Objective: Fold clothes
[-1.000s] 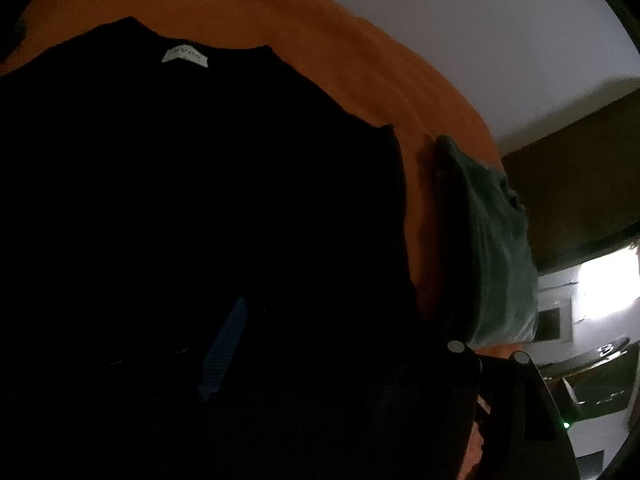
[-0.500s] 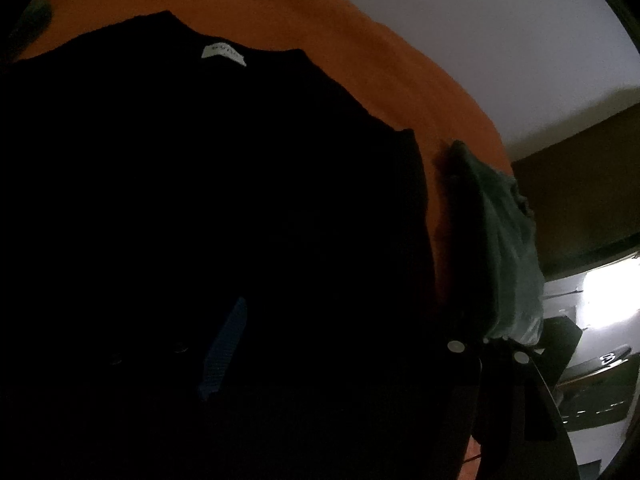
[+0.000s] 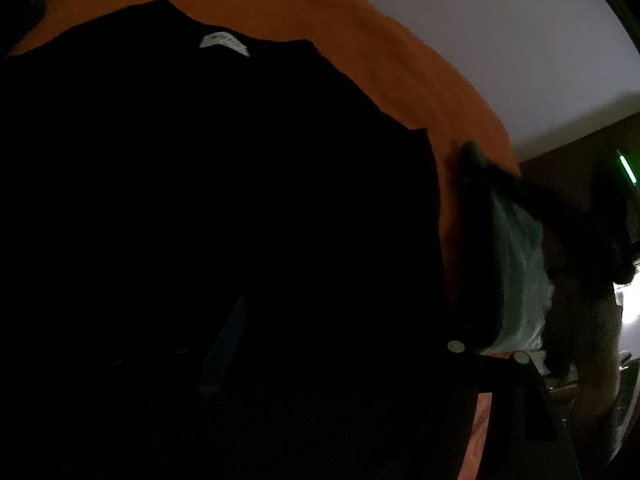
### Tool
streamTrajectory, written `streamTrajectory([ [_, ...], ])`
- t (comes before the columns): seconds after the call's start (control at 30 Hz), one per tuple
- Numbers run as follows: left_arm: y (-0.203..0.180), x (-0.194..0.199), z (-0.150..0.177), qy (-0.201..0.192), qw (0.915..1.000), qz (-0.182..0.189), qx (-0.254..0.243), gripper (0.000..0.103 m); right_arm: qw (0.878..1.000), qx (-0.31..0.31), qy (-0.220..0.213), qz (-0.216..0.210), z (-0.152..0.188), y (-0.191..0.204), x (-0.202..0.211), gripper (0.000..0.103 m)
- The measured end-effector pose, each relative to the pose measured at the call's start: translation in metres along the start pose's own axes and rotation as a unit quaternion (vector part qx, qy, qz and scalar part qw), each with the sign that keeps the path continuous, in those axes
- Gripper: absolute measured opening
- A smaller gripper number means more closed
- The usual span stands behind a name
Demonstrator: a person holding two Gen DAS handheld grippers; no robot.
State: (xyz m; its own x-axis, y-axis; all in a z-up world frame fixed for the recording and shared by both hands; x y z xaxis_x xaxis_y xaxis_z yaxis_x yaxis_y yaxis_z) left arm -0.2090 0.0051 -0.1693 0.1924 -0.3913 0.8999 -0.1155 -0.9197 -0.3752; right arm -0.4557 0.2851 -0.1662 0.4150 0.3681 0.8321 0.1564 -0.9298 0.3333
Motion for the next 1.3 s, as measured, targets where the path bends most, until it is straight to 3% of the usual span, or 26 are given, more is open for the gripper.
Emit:
streamTrajectory([
  [0.17, 0.021, 0.009, 0.002, 0.003, 0.9998, 0.005, 0.021, 0.075, 0.995, -0.024, 0.089, 0.031, -0.017, -0.004, -0.068, 0.041],
  [0.2, 0.024, 0.012, 0.003, 0.004, 0.9996, 0.008, 0.026, 0.075, 0.994, -0.021, 0.099, 0.051, -0.019, -0.008, -0.074, 0.010],
  [0.23, 0.026, 0.011, 0.003, 0.004, 0.9996, 0.006, 0.026, 0.075, 0.994, -0.032, 0.085, 0.060, -0.021, -0.013, -0.070, 0.004],
  [0.37, 0.032, 0.011, 0.005, 0.007, 0.9996, -0.001, 0.028, 0.075, 0.995, -0.078, 0.033, 0.048, -0.020, -0.026, -0.052, 0.004],
  [0.4, 0.034, 0.011, 0.005, 0.008, 0.9996, -0.002, 0.028, 0.075, 0.995, -0.083, 0.040, 0.030, -0.015, -0.027, -0.057, 0.004],
  [0.53, 0.026, 0.008, 0.004, 0.009, 0.9997, -0.004, 0.020, 0.075, 0.995, -0.085, 0.040, 0.040, -0.008, -0.039, -0.055, 0.012],
  [0.67, 0.016, 0.009, 0.001, 0.005, 0.9999, -0.004, 0.008, 0.075, 0.994, -0.097, -0.043, 0.040, -0.010, -0.041, -0.011, 0.013],
  [0.7, 0.013, 0.009, 0.001, 0.006, 1.0000, -0.003, 0.005, 0.075, 0.995, -0.089, -0.051, 0.001, -0.006, -0.029, -0.004, 0.013],
  [0.77, 0.013, 0.009, 0.003, 0.009, 1.0000, -0.003, 0.002, 0.075, 0.997, -0.065, -0.023, -0.042, 0.006, -0.010, -0.008, 0.012],
  [0.87, 0.013, 0.010, 0.005, 0.010, 0.9999, -0.008, -0.005, 0.075, 0.999, -0.046, 0.009, -0.007, 0.027, -0.007, -0.028, 0.004],
  [0.97, 0.019, 0.016, 0.007, 0.009, 0.9999, -0.011, -0.002, 0.075, 0.998, -0.028, 0.041, 0.032, 0.048, -0.004, -0.049, 0.003],
  [1.03, 0.021, 0.026, 0.008, 0.003, 0.9999, -0.012, 0.002, 0.075, 0.997, -0.035, 0.003, 0.071, 0.045, -0.018, -0.054, 0.004],
  [1.2, 0.043, 0.060, 0.032, -0.033, 0.9993, -0.012, 0.007, 0.075, 0.994, -0.093, -0.039, 0.043, 0.059, -0.006, -0.025, 0.005],
  [1.3, 0.102, 0.111, 0.036, -0.111, 0.9903, -0.056, 0.062, 0.075, 0.992, -0.102, -0.078, 0.004, 0.073, 0.022, 0.017, 0.005],
])
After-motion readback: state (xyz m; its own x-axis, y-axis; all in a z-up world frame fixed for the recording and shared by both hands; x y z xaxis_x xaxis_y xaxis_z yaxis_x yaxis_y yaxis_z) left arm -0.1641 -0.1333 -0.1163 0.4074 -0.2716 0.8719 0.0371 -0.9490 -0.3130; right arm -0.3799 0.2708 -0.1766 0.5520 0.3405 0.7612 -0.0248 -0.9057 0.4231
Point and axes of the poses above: each gripper's, at about its wrist camera, not at the fingertips, and x roughly against the way its jaws point, y to its left, z to its underside, the point moved 8 cm from there along -x, roughly the way its jaws point, and after that the axes turned 9 degrees about -z, right-handed, at the moved point
